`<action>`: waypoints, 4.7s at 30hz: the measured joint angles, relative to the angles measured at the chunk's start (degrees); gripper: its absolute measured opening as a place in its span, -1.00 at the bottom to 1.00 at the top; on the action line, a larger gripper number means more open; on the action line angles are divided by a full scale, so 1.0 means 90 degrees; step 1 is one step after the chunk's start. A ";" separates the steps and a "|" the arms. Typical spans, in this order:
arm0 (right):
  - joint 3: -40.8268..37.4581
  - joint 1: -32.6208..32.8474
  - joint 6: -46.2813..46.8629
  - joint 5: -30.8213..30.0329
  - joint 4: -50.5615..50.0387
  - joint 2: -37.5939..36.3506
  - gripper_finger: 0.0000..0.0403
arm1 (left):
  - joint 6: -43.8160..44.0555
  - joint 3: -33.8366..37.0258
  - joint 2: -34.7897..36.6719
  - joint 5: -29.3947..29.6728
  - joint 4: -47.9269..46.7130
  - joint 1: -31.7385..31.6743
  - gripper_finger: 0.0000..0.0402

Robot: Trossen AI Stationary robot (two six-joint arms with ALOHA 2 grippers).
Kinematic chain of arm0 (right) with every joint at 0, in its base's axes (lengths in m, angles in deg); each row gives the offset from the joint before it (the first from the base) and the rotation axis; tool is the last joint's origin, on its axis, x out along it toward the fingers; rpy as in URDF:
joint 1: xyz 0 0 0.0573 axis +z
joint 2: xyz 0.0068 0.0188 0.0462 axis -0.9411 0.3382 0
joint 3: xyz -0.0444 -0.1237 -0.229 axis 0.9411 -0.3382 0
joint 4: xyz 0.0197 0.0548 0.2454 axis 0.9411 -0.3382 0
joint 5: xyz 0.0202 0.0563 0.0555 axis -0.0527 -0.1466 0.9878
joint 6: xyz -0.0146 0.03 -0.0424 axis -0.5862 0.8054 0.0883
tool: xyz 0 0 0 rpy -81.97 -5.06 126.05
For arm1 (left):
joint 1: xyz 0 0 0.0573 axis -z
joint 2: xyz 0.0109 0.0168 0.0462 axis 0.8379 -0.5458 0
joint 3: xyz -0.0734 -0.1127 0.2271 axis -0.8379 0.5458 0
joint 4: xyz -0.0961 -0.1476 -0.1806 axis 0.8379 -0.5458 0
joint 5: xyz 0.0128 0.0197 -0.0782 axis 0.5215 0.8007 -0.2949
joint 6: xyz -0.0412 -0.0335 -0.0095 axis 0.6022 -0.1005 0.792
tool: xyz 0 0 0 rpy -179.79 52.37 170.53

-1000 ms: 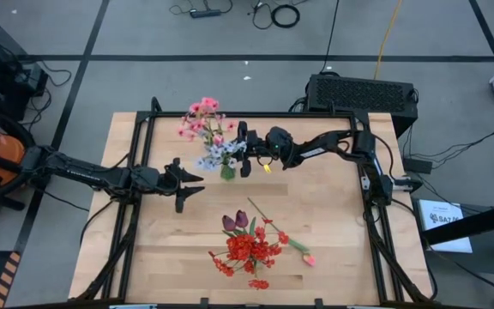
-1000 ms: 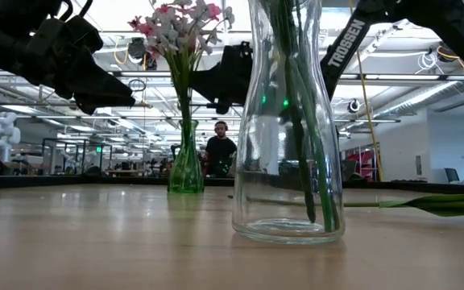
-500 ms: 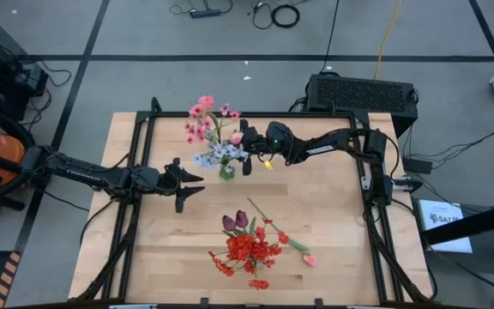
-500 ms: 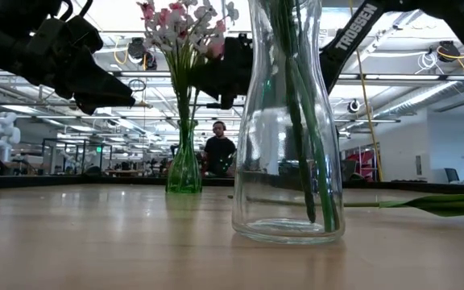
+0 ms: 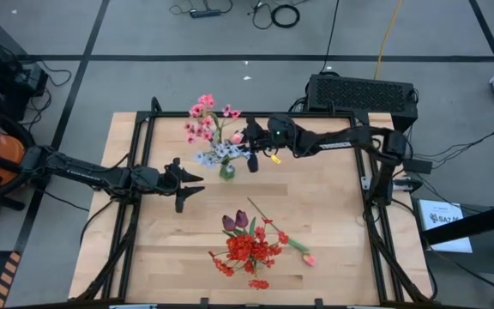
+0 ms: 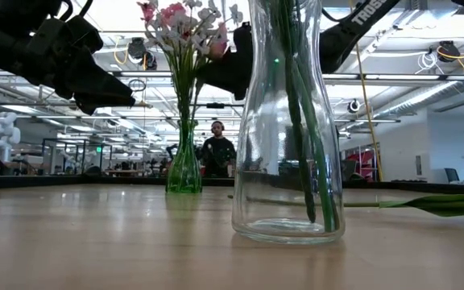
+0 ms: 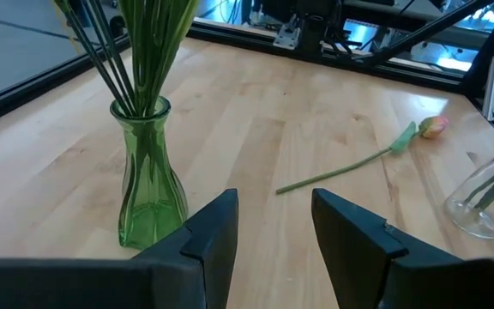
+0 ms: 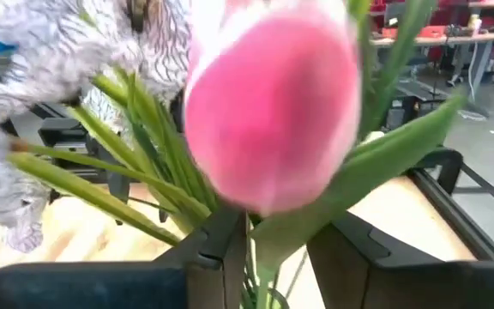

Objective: Sort flowers into vase by color
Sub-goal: Put the top pink tulip into the green vase, then put the pink tulip into the green vase

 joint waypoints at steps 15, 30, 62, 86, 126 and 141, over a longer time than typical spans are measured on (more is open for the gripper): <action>0.0000 -0.0316 -0.0179 -0.0797 -0.2369 -0.1070 -0.47 | -0.0203 0.0000 0.0001 -0.0001 0.0000 -0.0002 -0.22; 0.0005 0.0009 -0.0011 -0.1453 -0.1672 -0.1050 -0.47 | -0.0540 0.0000 0.0001 -0.0001 0.0000 -0.0002 -0.22; 0.2279 -0.0339 -0.0368 -0.1324 -0.8106 -0.0989 0.25 | -0.0492 0.0000 -0.0001 -0.0004 0.0058 -0.0002 -0.22; -0.2342 0.0432 0.3624 -0.2158 -0.7487 -0.4994 0.25 | -0.0399 -0.0853 -0.0747 -0.0045 -0.0538 0.0006 -0.22; -0.2611 0.1697 0.3289 -0.2329 -0.7242 -0.5551 0.25 | -0.3676 -0.5756 -0.8008 -0.1959 -0.1603 -0.0415 -0.22; -0.2611 0.2139 0.3375 -0.2807 -0.7201 -0.5551 0.25 | -0.2670 -0.5782 -0.8043 -0.2373 -0.2180 -0.0606 -0.76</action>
